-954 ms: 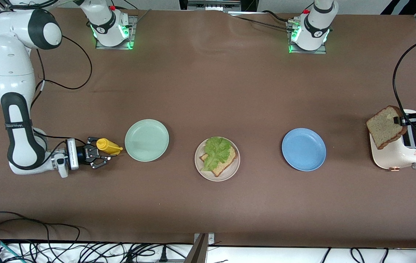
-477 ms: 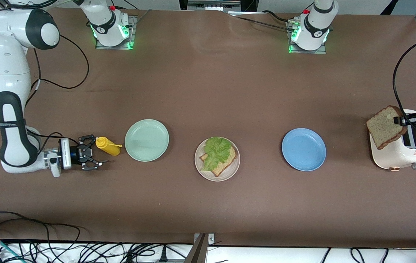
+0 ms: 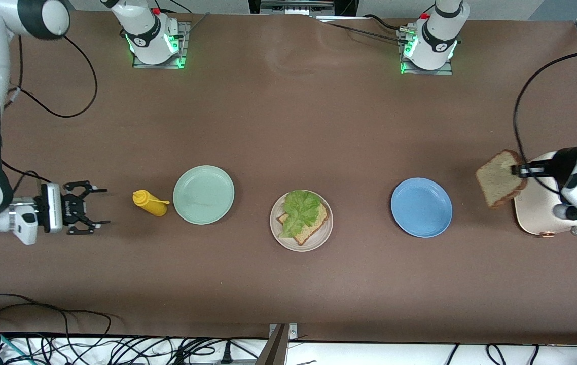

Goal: Make sandwich on beige plate with both arms
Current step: 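Release the bottle with the right gripper while the left gripper carries bread, then carry the bread slice over the beige plate with the left gripper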

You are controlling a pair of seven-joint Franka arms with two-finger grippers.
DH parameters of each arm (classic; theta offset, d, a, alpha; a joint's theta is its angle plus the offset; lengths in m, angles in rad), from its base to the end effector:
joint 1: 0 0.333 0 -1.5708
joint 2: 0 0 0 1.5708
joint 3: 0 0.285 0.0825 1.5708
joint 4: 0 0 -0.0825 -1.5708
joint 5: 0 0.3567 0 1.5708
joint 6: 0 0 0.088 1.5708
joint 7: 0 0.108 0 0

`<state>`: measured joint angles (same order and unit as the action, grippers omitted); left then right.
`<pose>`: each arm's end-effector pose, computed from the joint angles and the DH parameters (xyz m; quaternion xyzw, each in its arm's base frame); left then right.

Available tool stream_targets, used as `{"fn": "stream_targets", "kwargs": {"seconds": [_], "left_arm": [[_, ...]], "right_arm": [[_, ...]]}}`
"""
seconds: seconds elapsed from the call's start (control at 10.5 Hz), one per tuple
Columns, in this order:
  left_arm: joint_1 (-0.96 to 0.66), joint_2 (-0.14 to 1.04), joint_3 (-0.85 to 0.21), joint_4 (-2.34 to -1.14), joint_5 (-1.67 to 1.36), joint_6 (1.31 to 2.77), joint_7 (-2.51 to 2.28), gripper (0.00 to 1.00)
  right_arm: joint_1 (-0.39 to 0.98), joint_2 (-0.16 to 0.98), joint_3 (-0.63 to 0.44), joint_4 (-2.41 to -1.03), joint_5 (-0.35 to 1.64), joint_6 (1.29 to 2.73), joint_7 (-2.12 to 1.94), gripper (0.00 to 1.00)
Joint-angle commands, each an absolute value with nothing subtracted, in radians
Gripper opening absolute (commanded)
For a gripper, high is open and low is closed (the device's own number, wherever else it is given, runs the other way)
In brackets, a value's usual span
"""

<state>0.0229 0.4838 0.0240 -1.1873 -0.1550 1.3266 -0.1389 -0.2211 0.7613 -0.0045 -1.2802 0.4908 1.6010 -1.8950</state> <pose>0.6156 0.0063 0.4633 0.9790 0.0852 -0.1741 0.0636 0.6455 -0.0966 0.2699 -0.6803 -0.6616 -0.1004 0.2992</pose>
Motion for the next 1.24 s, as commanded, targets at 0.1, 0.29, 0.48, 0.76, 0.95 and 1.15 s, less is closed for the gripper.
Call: {"fn": "stream_targets", "kwargs": {"seconds": [0.1,0.29,0.48,0.76,0.95,1.15], "left_arm": [[0.017,0.543,0.034,-1.195,-0.3,1.431,-0.19,0.0],[0.015,0.572,0.034,-1.195,-0.374,1.483,-0.227,0.0],[0.009,0.583,0.034,-1.195,-0.393,1.508,-0.248,0.0],[0.002,0.583,0.034,-1.193,-0.535,1.52,-0.29,0.0],[-0.078,0.597,0.034,-1.195,-0.622,1.604,-0.369,0.0],[-0.158,0.646,0.034,-1.195,-0.694,1.748,-0.449,0.0]], "right_arm": [[-0.08,0.439,-0.025,-1.462,0.16,1.66,-1.416,1.0],[-0.051,0.324,-0.025,-1.552,0.104,1.667,-1.037,1.0],[-0.016,0.247,-0.025,-1.594,0.077,1.698,-0.835,1.0],[0.092,0.146,-0.023,-1.606,-0.012,1.594,-0.292,1.0],[0.097,0.123,-0.012,-1.605,-0.005,1.597,-0.14,1.0],[0.087,0.133,-0.075,-1.606,-0.002,1.681,-0.146,1.0]]}}
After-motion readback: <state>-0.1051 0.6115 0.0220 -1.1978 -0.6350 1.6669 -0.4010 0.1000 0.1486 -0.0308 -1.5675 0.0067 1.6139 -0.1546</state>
